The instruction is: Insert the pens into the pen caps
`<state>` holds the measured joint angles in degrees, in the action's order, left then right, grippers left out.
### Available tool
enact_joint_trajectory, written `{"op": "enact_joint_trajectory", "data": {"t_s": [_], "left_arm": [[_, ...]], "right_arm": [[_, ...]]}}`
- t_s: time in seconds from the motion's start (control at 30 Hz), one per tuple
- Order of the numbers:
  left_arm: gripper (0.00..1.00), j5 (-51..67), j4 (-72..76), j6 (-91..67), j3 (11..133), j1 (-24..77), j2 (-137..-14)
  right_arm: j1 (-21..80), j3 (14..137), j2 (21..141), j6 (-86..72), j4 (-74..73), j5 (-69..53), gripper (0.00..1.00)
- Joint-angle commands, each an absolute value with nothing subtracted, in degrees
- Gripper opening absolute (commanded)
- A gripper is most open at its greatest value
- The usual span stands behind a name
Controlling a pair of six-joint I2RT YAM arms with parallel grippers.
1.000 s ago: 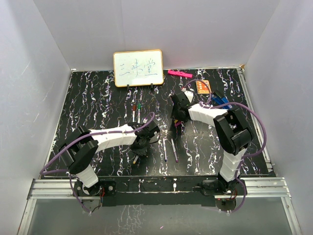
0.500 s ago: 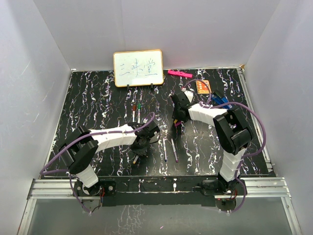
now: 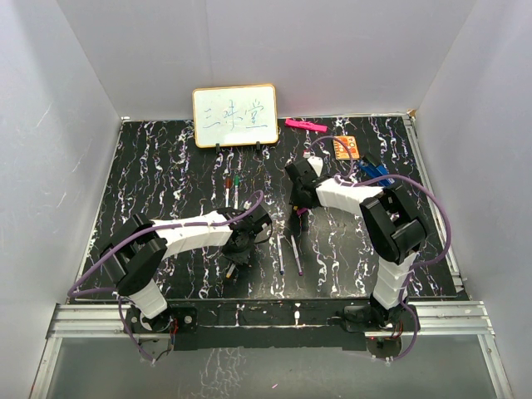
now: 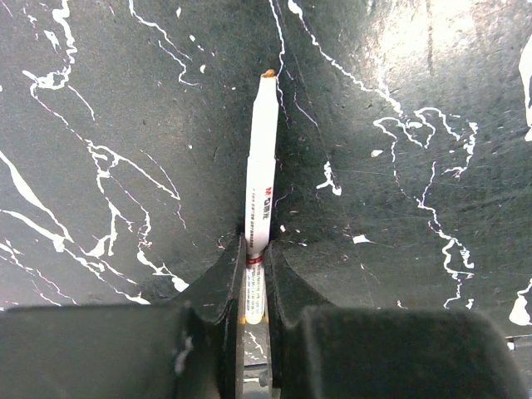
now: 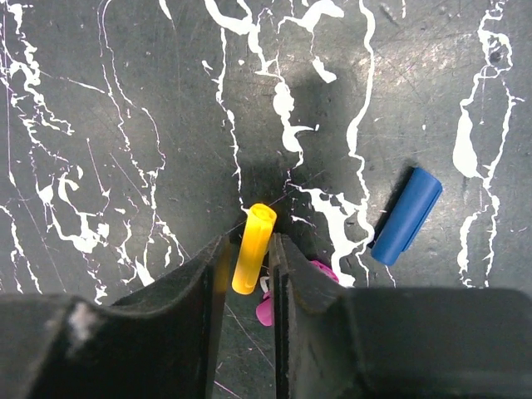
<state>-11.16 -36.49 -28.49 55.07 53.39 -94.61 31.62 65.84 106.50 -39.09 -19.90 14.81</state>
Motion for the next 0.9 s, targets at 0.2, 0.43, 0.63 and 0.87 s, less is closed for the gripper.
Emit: {"op": "enact_joint_trajectory", "data": {"t_s": [0.2,0.43,0.63,0.87], "left_arm": [[0.00,-11.22,-36.57,-28.05,54.73,53.54,-94.32],[0.00,-11.02,-36.29,-27.95,54.41,53.47,-94.58],[0.00,-12.03,-35.01,-27.23,55.50,53.45,-93.51],[0.00,-15.78,-36.12,-24.73,62.07,53.51,-93.64]], "right_arm": [[32.87,65.56,111.85,-39.48,-28.64,13.59,0.15],[32.92,66.18,114.78,-38.44,-29.17,11.98,0.00],[32.89,68.08,112.84,-36.36,-29.18,13.06,0.00],[32.92,73.38,106.57,-33.69,-29.16,14.87,0.00]]}}
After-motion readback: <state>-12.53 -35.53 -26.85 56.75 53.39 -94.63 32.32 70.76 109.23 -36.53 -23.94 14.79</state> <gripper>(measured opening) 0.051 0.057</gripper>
